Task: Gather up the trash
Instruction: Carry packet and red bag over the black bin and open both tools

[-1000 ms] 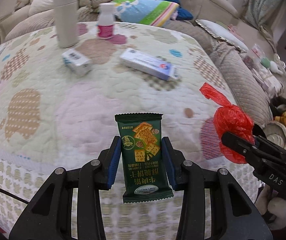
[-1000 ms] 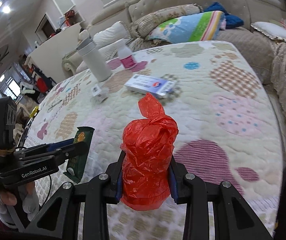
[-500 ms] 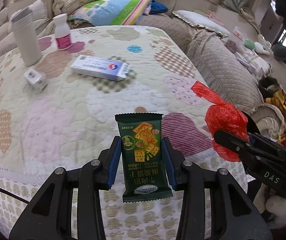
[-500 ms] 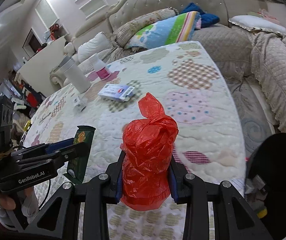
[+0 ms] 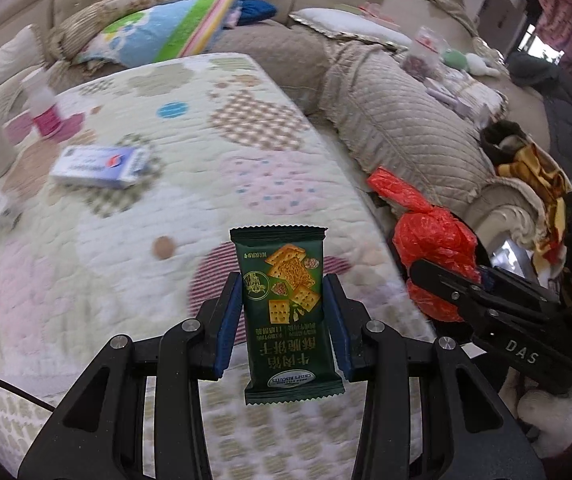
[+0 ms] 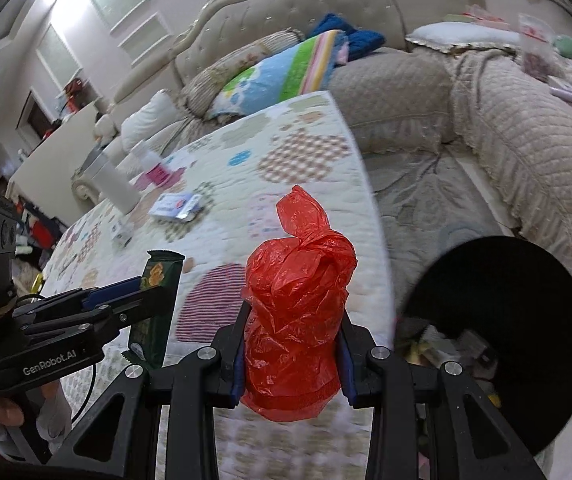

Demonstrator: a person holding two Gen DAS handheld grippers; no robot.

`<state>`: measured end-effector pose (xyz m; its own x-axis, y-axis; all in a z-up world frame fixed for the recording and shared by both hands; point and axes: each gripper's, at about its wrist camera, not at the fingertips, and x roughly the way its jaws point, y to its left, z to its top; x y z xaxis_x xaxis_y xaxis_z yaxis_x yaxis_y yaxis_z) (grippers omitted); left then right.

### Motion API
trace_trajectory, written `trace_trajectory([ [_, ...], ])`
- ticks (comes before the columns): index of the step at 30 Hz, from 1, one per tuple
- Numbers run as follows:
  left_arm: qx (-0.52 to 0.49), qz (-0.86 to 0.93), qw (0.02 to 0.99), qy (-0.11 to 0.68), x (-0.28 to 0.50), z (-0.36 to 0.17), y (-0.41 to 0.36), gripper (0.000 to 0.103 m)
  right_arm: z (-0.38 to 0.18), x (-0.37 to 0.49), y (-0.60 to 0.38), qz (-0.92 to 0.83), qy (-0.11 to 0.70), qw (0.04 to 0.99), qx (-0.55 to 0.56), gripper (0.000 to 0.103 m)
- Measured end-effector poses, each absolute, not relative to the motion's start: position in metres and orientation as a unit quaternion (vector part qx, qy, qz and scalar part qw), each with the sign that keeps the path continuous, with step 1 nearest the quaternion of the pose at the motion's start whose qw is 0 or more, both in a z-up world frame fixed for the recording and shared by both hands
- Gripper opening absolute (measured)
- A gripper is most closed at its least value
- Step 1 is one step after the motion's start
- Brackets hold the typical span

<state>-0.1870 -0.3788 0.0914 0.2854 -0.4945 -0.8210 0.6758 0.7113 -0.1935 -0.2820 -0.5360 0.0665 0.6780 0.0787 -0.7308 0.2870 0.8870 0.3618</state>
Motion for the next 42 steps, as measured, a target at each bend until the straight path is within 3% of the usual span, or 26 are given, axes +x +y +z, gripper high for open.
trace_trajectory([
  [20, 0.131, -0.426, 0.759, 0.475, -0.217, 0.082, -0.474, 0.038, 0.05, -0.338, -0.617, -0.15, 0.393, 0.864, 0.278, 0.034],
  [42, 0.116, -0.46, 0.725, 0.499, -0.223, 0.065, -0.515, 0.038, 0.028, -0.353, -0.649, -0.188, 0.409, 0.84, 0.303, 0.035],
])
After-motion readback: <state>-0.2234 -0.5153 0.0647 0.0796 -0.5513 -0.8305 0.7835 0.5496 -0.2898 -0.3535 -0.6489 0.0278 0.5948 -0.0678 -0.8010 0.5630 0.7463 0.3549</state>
